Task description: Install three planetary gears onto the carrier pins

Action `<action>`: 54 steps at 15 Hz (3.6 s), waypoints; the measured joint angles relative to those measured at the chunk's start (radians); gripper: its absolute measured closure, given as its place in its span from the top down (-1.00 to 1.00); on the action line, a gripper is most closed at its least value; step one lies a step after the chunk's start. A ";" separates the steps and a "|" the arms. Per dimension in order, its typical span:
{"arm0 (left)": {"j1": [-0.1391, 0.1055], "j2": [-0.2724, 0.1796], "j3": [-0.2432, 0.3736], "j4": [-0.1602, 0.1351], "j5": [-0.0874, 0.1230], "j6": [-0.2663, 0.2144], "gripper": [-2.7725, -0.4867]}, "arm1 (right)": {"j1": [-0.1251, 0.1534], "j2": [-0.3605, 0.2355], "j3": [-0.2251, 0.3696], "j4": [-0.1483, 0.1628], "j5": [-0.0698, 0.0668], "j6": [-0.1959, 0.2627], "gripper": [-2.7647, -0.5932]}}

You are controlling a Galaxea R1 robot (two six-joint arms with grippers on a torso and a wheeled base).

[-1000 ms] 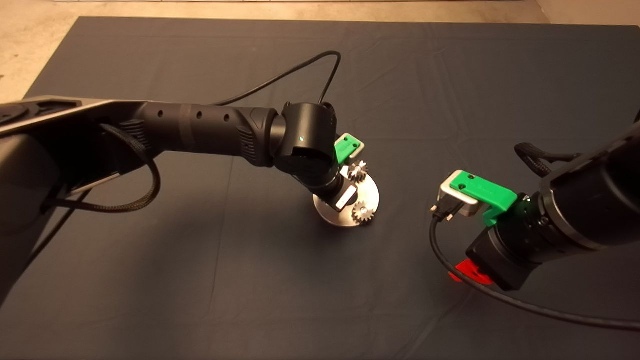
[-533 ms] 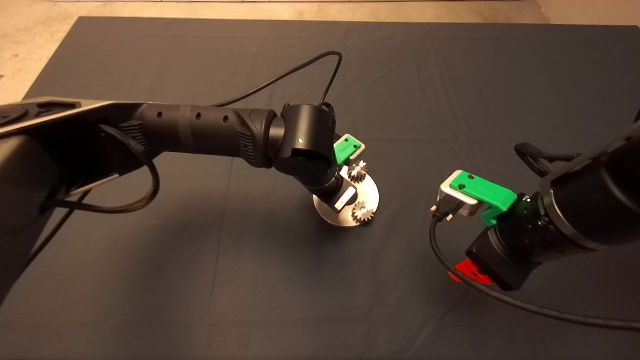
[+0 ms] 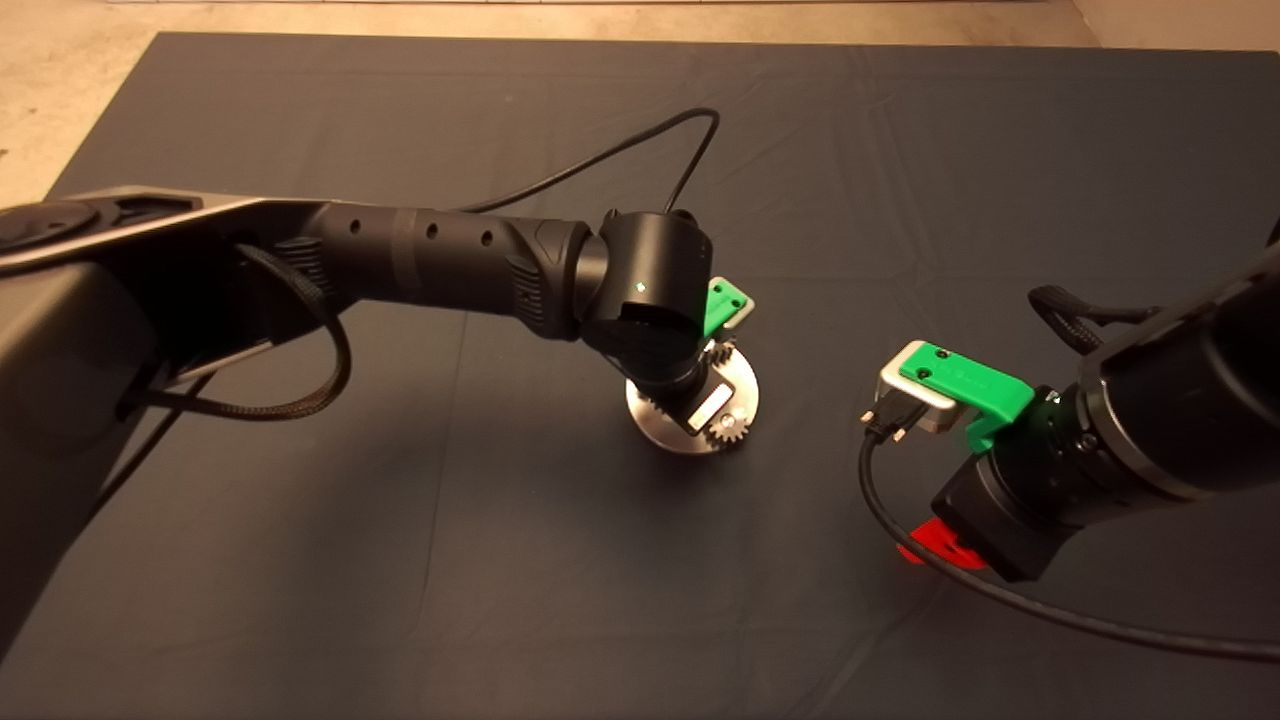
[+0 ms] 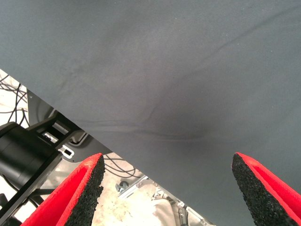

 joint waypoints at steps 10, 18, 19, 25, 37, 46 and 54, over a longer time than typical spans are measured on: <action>-0.015 -0.029 0.000 -0.008 0.001 0.023 -0.73 | 0.000 0.000 0.000 0.000 0.000 0.000 0.29; -0.015 -0.071 0.000 -0.008 0.002 0.039 -0.73 | 0.000 0.000 0.000 0.000 0.001 0.000 0.29; -0.015 -0.073 0.000 -0.008 0.001 0.041 -0.73 | 0.000 0.000 0.000 0.000 0.000 0.000 0.29; -0.015 -0.070 0.000 -0.008 0.002 0.036 -0.73 | 0.000 0.000 0.000 0.000 0.000 0.000 0.29; -0.014 -0.065 0.000 -0.011 0.001 0.008 -0.73 | 0.006 0.000 -0.010 0.000 0.000 0.000 0.29; -0.011 -0.065 0.000 -0.012 0.001 -0.021 -0.73 | 0.006 0.000 -0.010 0.000 0.000 0.000 0.29; 0.010 -0.065 0.000 -0.012 0.001 -0.026 -0.73 | 0.019 0.000 -0.011 0.000 0.000 0.000 0.29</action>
